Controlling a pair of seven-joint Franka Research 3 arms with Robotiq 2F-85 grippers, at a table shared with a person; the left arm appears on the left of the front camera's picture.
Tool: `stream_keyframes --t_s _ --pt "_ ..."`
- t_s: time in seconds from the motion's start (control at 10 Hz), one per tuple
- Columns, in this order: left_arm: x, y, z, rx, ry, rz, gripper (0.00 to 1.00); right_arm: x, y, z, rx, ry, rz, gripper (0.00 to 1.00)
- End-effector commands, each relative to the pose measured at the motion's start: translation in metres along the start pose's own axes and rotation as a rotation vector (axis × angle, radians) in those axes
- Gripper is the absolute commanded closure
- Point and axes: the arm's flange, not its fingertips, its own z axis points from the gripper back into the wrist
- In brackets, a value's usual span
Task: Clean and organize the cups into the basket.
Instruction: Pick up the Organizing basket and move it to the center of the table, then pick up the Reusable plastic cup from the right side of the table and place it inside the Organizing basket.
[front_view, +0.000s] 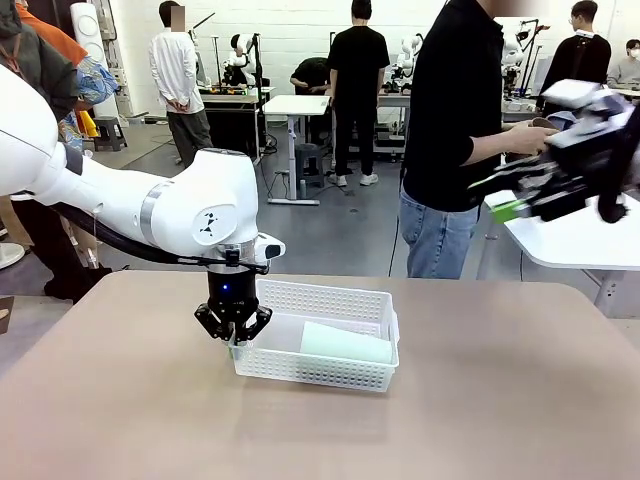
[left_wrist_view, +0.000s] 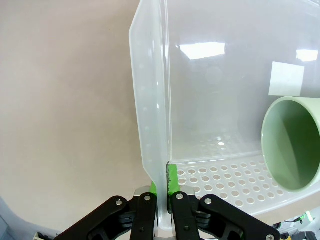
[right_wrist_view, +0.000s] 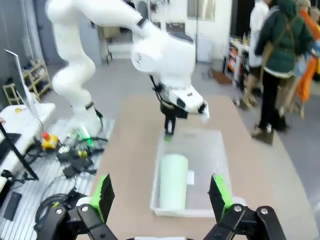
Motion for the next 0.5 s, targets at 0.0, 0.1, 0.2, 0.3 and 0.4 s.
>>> stream_keyframes --t_s 0.0,0.1,0.2,0.3,0.4 --pt "-0.001 0.000 0.000 0.002 -0.001 -0.004 1.00 -0.042 -0.041 0.018 0.075 -0.065 0.025 0.00" --pt "-0.001 0.000 0.000 0.002 -0.001 -0.004 1.00 -0.059 -0.044 0.027 0.044 -0.092 0.045 0.00" --pt "-0.001 0.000 0.000 0.002 -0.001 -0.004 1.00 -0.075 -0.043 0.036 0.029 -0.096 0.064 0.00" --pt "-0.001 0.000 0.000 0.002 -0.001 -0.004 1.00 -0.092 -0.039 0.048 -0.024 -0.082 0.061 0.00" --pt "-0.001 0.000 0.000 0.002 -0.001 -0.004 1.00 -0.108 -0.033 0.064 -0.101 -0.083 0.048 0.00"
